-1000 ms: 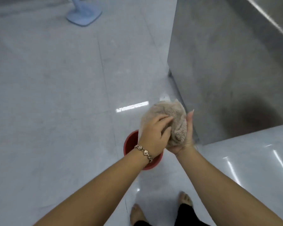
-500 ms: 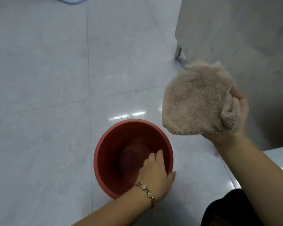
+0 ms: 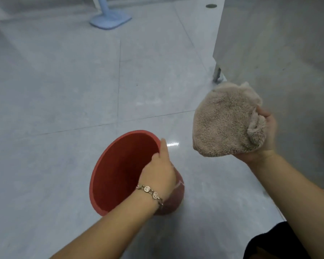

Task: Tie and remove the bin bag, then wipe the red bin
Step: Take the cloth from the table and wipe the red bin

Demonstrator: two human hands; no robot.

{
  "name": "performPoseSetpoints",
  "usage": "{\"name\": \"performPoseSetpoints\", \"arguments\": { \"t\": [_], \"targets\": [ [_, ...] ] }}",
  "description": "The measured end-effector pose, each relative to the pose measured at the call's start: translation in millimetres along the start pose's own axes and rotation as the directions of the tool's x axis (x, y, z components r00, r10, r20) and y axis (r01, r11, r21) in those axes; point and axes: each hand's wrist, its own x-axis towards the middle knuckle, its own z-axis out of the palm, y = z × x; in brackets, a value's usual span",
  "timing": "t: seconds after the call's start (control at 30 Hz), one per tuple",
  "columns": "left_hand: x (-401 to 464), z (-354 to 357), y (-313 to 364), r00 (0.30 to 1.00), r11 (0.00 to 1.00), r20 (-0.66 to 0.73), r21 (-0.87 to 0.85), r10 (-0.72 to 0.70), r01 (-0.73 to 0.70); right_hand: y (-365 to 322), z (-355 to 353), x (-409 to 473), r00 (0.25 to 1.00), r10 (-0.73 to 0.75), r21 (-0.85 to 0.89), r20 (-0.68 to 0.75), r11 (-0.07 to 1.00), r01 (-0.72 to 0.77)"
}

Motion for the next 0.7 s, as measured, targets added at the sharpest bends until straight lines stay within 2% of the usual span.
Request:
{"name": "performPoseSetpoints", "arguments": {
  "t": [0.07, 0.13, 0.23, 0.33, 0.43, 0.53, 0.6, 0.63, 0.7],
  "targets": [
    [16.1, -25.9, -23.5, 0.996, 0.998, -0.062, 0.002, -0.062, 0.062, 2.7, 5.3, 2.4, 1.000, 0.019, -0.094, -0.011, 0.995, -0.020],
    [26.5, -47.3, -49.7, 0.983, 0.985, -0.114, 0.078, -0.147, 0.156, 8.0, 9.8, 1.8, 0.998, 0.057, -0.137, 0.003, 0.989, -0.056],
    [28.0, -68.2, -86.4, 0.956, 0.960, -0.141, 0.083, -0.256, 0.269, 21.5, 17.2, -4.1, 0.993, 0.114, -0.212, 0.033, 0.972, -0.105],
    [25.6, -77.5, -118.7, 0.946, 0.961, -0.193, 0.039, -0.260, 0.272, 37.4, 28.0, -10.1, 0.990, 0.139, -0.298, 0.039, 0.947, -0.121],
    [25.6, -77.3, -137.6, 0.933, 0.970, -0.279, 0.019, -0.227, 0.242, 69.2, 29.5, -11.5, 0.973, 0.222, -0.465, -0.070, 0.855, -0.228],
    [25.3, -70.7, -138.2, 0.915, 0.967, -0.317, -0.034, -0.251, 0.253, 118.8, 42.5, -20.6, 0.956, 0.256, -0.722, -0.143, 0.634, -0.278],
    [20.9, -62.5, -130.4, 0.914, 0.970, -0.324, -0.068, -0.243, 0.234, 160.5, 48.0, -27.4, 0.971, 0.232, -0.935, -0.049, 0.330, -0.126],
    [17.6, -58.4, -127.1, 0.917, 0.972, -0.323, -0.089, -0.235, 0.218, 182.9, 48.2, -32.2, 0.974, 0.224, -0.983, 0.030, 0.181, -0.011],
    [10.3, -53.3, -124.8, 0.922, 0.964, -0.299, -0.174, -0.247, 0.202, 224.7, 48.5, -42.5, 0.954, 0.240, -0.980, 0.178, -0.042, 0.194]
  ]
}}
